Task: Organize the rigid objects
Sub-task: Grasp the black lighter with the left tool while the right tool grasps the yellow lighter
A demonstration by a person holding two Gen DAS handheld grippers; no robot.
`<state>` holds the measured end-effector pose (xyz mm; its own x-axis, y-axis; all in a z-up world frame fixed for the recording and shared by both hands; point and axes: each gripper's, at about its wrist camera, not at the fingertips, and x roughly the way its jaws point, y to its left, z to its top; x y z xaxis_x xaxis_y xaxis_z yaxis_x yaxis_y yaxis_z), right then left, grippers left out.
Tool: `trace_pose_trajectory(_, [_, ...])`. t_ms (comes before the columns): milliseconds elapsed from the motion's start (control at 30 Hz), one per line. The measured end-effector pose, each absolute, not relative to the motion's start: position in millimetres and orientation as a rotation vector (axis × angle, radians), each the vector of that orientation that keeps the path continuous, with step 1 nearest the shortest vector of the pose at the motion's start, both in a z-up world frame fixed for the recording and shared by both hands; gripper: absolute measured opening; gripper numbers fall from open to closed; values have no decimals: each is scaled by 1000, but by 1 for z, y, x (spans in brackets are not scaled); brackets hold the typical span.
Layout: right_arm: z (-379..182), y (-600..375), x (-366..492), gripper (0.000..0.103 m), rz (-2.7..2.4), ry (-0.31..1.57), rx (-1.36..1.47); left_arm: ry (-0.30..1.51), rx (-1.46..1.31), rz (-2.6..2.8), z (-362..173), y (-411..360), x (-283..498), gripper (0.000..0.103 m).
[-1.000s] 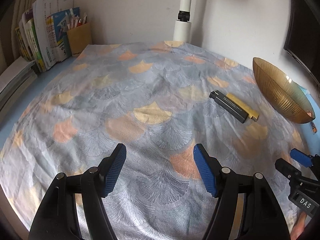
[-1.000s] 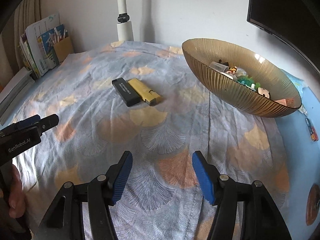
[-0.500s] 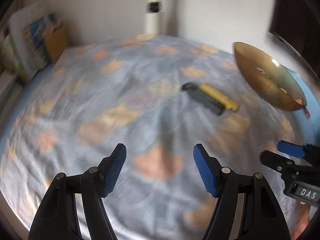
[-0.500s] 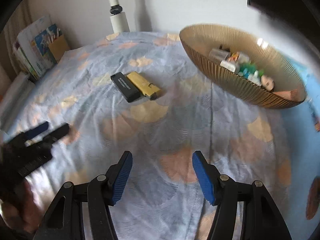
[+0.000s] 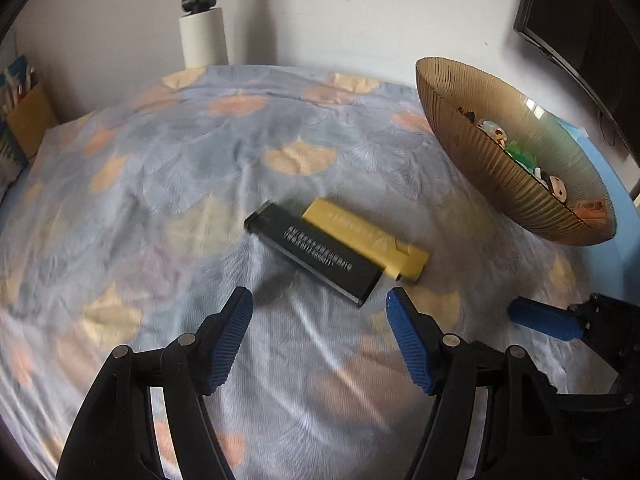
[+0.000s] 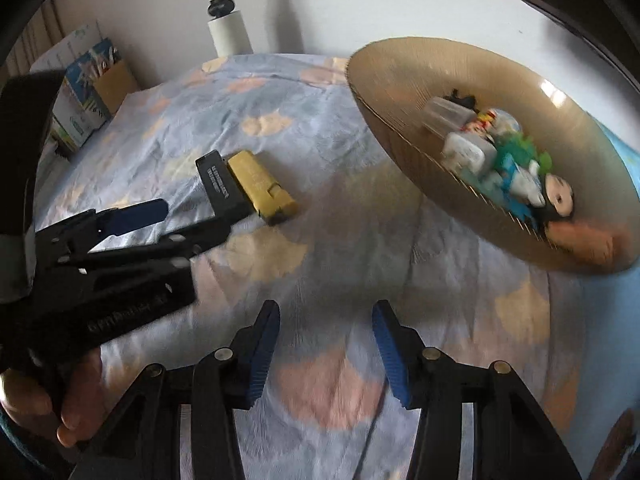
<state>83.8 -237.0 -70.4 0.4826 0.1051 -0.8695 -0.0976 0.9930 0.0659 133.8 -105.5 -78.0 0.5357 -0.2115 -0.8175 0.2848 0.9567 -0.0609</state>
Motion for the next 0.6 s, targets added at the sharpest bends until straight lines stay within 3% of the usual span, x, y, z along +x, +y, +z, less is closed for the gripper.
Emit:
trace_pose_trajectory(267, [-74,-221,114,49,168,1062,-32,970,-1,-158,-75,-41,144,68])
trace_pose_trajectory(433, [-75,-204,137,59,191,1038,-38,1000,-30,-96,-78,-2,149,66])
trace_pose_trajectory(600, [-79,-180,155,58,155,997,-141,1001,-116,-214,-70,-13,154,66])
